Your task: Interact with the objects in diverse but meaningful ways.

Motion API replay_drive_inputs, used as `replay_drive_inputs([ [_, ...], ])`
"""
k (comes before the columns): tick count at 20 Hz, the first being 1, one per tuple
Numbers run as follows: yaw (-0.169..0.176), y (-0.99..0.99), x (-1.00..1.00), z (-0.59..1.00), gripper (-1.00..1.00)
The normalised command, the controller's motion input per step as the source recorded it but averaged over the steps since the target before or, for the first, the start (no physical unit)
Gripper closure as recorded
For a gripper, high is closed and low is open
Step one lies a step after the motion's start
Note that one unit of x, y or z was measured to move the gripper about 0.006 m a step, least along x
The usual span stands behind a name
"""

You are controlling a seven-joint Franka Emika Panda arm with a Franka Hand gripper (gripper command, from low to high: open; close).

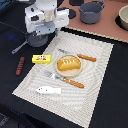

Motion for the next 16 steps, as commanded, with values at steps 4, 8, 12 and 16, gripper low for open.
replay_drive_inputs([
  [4, 0.0, 0.0, -0.09, -0.27, 1.0],
  [8, -0.001, 0.0, -0.11, -0.29, 1.0],
  [12, -0.009, 0.0, -0.17, -0.27, 1.0],
  [16, -0.015, -0.03, -0.07, 0.04, 1.0],
])
